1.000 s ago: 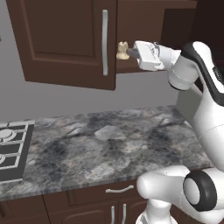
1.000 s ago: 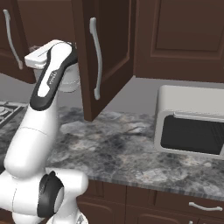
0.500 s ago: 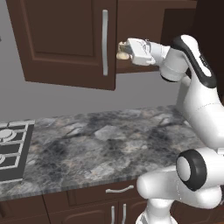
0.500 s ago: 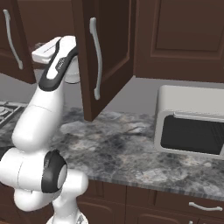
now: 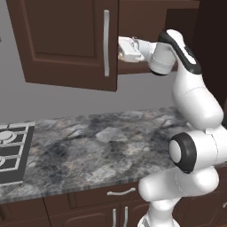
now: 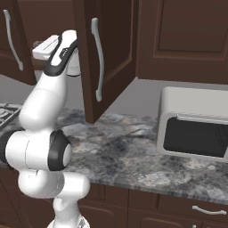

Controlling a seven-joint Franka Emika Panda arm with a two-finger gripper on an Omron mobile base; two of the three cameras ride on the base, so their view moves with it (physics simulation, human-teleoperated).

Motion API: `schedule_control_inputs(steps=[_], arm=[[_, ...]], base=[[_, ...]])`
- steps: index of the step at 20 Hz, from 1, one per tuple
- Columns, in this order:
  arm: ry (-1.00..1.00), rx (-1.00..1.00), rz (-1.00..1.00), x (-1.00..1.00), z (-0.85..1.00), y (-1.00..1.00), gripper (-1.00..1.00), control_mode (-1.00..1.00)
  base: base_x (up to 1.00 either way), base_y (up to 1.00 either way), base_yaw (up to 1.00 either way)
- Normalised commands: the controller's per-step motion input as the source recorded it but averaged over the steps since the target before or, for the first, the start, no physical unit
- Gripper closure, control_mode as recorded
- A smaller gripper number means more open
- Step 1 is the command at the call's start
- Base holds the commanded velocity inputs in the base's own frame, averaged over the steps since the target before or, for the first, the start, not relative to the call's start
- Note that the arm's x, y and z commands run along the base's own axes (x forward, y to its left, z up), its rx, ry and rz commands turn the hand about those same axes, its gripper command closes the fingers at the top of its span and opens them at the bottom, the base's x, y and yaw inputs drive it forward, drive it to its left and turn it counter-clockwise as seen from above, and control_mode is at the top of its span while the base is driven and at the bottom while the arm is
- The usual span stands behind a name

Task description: Get the candle and the wine from the cabinet and move them to the dining counter.

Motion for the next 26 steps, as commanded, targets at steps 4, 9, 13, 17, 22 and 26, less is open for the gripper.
schedule_control_inputs(steps=[4, 9, 13, 17, 22, 26], arm=[[0.00, -0.10, 0.17, -0.11, -0.03, 0.71, 1.00, -1.00], [0.00, -0.10, 0.19, -0.49, -0.06, 0.76, 1.00, -1.00], [0.00, -0.09, 0.22, -0.93, -0.13, 0.80, 1.00, -1.00], [0.00, -0.06, 0.20, -1.00, -0.20, 0.80, 1.00, -1.00], [0.00, -0.03, 0.15, -1.00, -0.26, 0.77, 1.00, -1.00], [0.00, 0.00, 0.07, -0.93, -0.29, 0.76, 1.00, -1.00]], base=[[0.00, 0.00, 0.00], [0.00, 0.00, 0.00], [0.00, 0.00, 0.00], [0.00, 0.00, 0.00], [0.00, 0.00, 0.00], [0.00, 0.00, 0.00]])
